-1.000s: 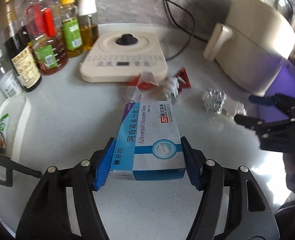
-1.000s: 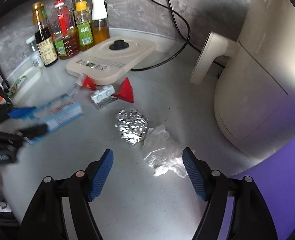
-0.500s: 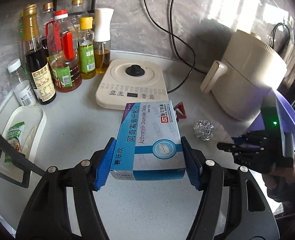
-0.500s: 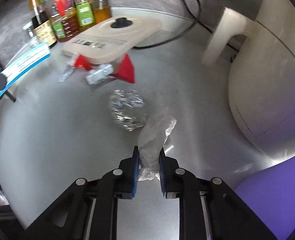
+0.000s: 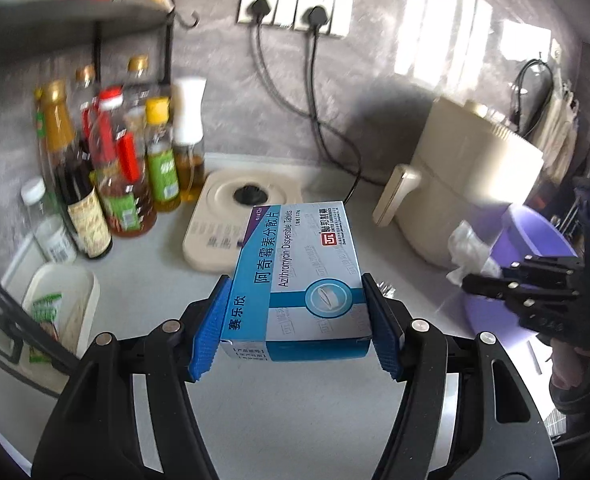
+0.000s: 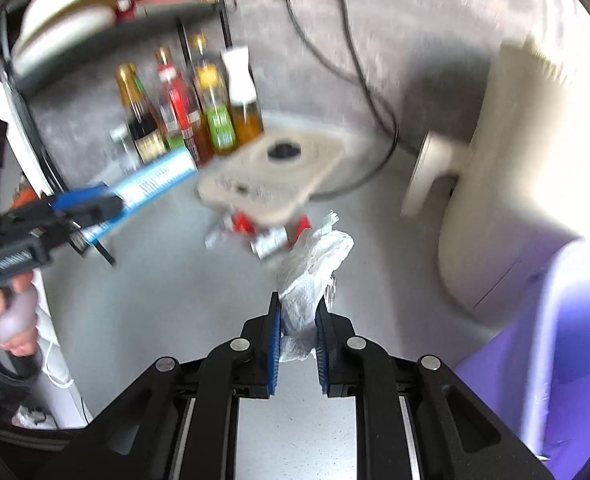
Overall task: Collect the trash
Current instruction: 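Carry the medicine box to the purple bucket and open the left tool, then grasp the red-and-white wrapper with the left tool while the right tool grasps the foil ball, then carry the foil ball and wrapper to the bucket and release both inside, then grasp the white plastic piece with the left tool while the right tool grasps the red wrapper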
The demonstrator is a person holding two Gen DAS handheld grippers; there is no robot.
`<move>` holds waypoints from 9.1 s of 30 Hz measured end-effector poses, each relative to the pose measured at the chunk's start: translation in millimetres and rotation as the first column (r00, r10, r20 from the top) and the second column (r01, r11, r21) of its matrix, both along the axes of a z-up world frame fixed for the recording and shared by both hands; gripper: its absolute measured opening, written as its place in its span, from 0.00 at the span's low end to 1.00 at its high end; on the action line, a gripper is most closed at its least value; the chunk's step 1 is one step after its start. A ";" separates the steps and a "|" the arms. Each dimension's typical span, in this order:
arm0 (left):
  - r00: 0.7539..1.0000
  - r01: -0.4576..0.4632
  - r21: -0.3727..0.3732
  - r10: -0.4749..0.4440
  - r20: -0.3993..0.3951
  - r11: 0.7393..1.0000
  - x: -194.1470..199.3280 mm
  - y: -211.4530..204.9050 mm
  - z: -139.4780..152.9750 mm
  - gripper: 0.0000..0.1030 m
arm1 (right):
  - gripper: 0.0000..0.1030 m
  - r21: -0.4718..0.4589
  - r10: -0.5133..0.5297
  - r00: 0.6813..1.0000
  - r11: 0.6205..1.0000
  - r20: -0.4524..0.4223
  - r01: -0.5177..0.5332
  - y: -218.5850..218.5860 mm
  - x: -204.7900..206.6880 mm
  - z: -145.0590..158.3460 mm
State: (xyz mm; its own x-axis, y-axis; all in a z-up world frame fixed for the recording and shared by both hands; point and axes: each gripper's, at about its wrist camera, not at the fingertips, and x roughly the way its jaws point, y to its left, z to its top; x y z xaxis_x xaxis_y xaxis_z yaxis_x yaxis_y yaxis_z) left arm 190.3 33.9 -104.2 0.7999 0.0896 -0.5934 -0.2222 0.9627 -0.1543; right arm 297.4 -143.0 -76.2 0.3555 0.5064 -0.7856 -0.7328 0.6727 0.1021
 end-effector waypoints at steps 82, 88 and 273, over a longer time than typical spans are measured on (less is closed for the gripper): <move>0.930 0.367 0.030 -0.367 -0.006 0.930 76.2 -93.0 36.2 0.94 | 0.92 0.185 -0.533 0.830 0.843 0.162 0.505 -179.1 -41.7 93.8; 0.971 0.241 0.030 -0.240 -0.014 0.970 53.3 -45.2 31.7 0.94 | 0.92 0.177 -0.421 0.896 0.901 0.142 0.395 -125.8 -26.0 85.3; 0.965 0.233 0.001 -0.232 0.121 0.972 47.5 -45.4 66.8 0.94 | 0.85 0.227 -0.415 0.902 0.896 0.120 0.382 -131.8 -27.5 94.2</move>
